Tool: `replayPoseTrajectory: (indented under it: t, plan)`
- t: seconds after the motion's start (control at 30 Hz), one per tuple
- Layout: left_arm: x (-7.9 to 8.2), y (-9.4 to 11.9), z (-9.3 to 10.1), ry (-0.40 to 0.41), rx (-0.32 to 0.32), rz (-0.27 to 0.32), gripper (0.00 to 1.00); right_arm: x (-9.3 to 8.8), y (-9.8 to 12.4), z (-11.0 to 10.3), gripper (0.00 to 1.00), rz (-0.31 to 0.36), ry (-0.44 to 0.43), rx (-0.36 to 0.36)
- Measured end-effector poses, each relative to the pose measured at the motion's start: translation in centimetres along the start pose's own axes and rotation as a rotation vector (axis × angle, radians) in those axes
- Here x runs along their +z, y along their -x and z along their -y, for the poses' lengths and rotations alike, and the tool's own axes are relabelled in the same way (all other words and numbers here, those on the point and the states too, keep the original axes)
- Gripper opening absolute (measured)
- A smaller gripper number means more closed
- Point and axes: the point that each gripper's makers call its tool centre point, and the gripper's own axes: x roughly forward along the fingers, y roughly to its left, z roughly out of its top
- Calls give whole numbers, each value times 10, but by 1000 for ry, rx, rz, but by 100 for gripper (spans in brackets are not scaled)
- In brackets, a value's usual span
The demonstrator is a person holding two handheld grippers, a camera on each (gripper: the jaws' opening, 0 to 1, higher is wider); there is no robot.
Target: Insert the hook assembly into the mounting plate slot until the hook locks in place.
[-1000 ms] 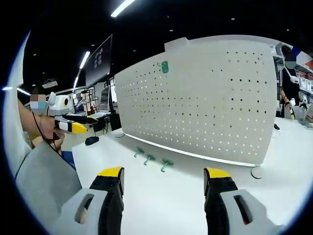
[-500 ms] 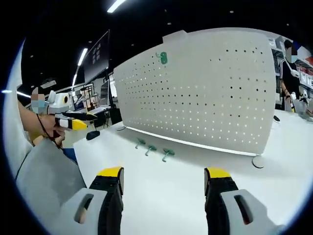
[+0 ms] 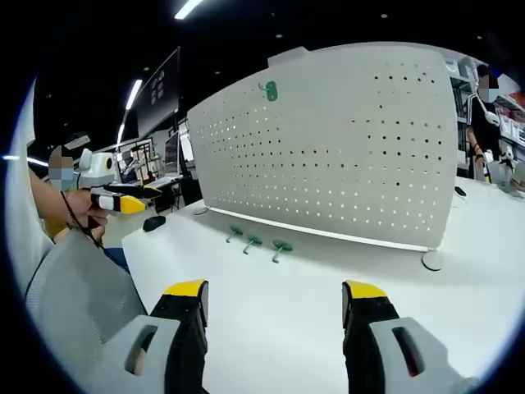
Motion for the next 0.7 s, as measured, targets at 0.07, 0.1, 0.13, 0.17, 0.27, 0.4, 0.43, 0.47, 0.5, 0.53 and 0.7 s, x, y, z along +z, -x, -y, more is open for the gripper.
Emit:
replayPoseTrajectory:
  t: [0.07,0.1,0.13,0.17,0.27,0.4,0.43,0.47,0.5,0.53,0.7]
  plan:
    - [0,0,0,0,0,0,72,-1,0,-1,63,2,2,-9]
    - [0,0,0,2,0,1,72,-1,0,-2,63,3,4,-9]
    - [0,0,0,2,1,0,72,-1,-1,-3,63,3,6,-9]
    - [0,0,0,3,0,0,72,-1,-1,-2,63,1,9,-9]
    - [-1,0,0,2,-1,-1,72,1,-1,-2,63,5,12,-9]
    - [0,0,0,0,-2,1,72,0,-1,-2,63,2,17,-13]
    - [0,0,0,1,-1,1,72,0,-1,-2,63,2,18,-13]
    - [-1,0,0,1,-1,0,72,0,-1,-2,63,3,20,-12]
    - [-1,0,0,1,0,0,72,1,-1,-3,63,3,20,-11]
    - [-1,0,0,0,0,0,72,1,-1,-3,63,4,23,-10]
    - [-1,0,0,-2,2,1,72,2,-2,-5,63,5,30,-3]
